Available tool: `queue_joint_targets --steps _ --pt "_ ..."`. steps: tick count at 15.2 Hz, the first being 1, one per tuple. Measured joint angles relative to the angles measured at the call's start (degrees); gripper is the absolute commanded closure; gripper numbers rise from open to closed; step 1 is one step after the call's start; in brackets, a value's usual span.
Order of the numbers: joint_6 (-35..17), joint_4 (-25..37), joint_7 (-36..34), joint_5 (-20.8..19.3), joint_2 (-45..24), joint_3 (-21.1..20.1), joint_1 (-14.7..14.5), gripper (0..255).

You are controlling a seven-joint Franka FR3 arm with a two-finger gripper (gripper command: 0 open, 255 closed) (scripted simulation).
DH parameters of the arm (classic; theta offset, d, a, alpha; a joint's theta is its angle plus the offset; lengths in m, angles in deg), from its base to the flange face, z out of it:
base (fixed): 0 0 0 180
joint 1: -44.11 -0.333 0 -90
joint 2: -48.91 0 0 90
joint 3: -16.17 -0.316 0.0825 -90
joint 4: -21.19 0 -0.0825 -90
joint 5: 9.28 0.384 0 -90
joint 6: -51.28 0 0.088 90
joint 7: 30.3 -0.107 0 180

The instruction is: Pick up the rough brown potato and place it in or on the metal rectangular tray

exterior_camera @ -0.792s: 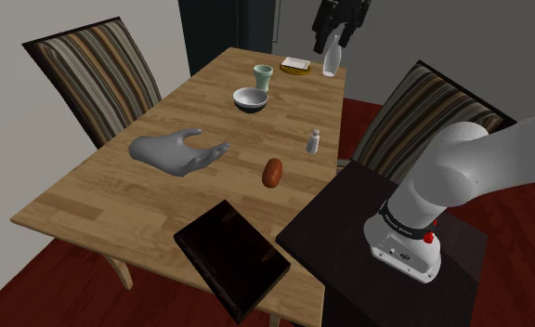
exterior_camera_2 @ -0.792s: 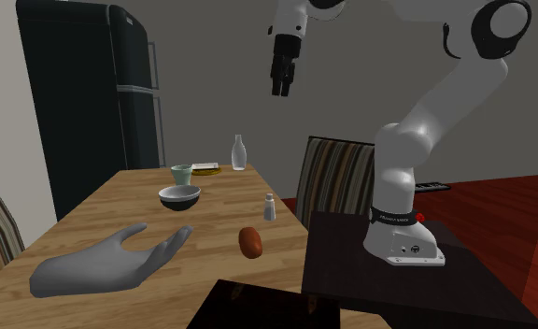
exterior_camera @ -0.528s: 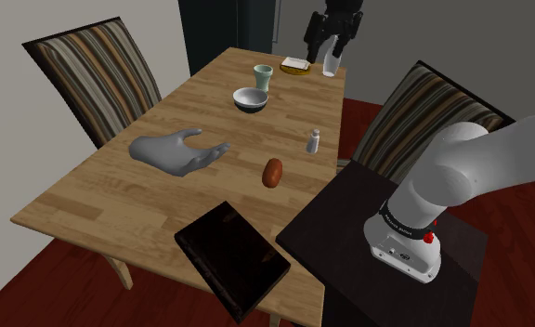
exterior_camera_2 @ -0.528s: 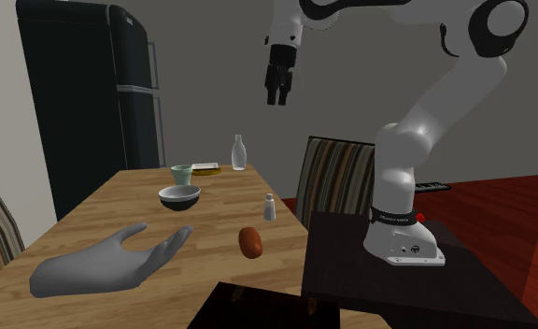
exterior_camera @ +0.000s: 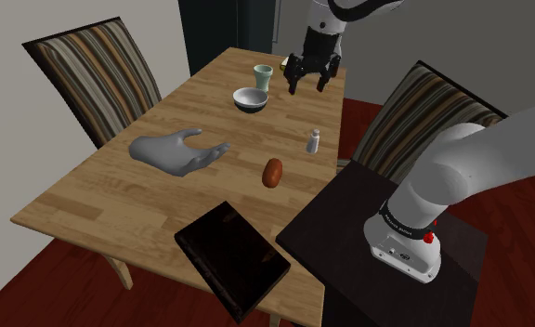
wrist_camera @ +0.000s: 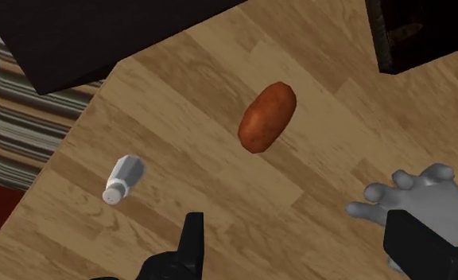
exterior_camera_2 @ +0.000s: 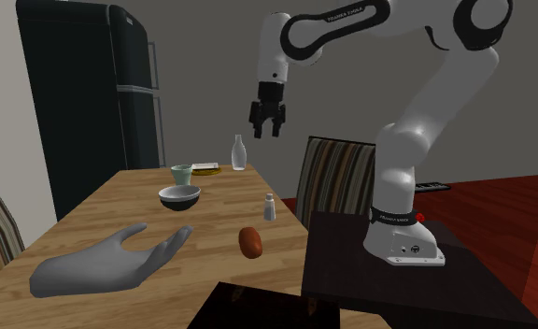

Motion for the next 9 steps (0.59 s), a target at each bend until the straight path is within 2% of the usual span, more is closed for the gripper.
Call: queue_joint_targets --steps 9 --pt "-17.0 -6.9 -12.2 4.2 -12.5 -2.7 2.5 0"
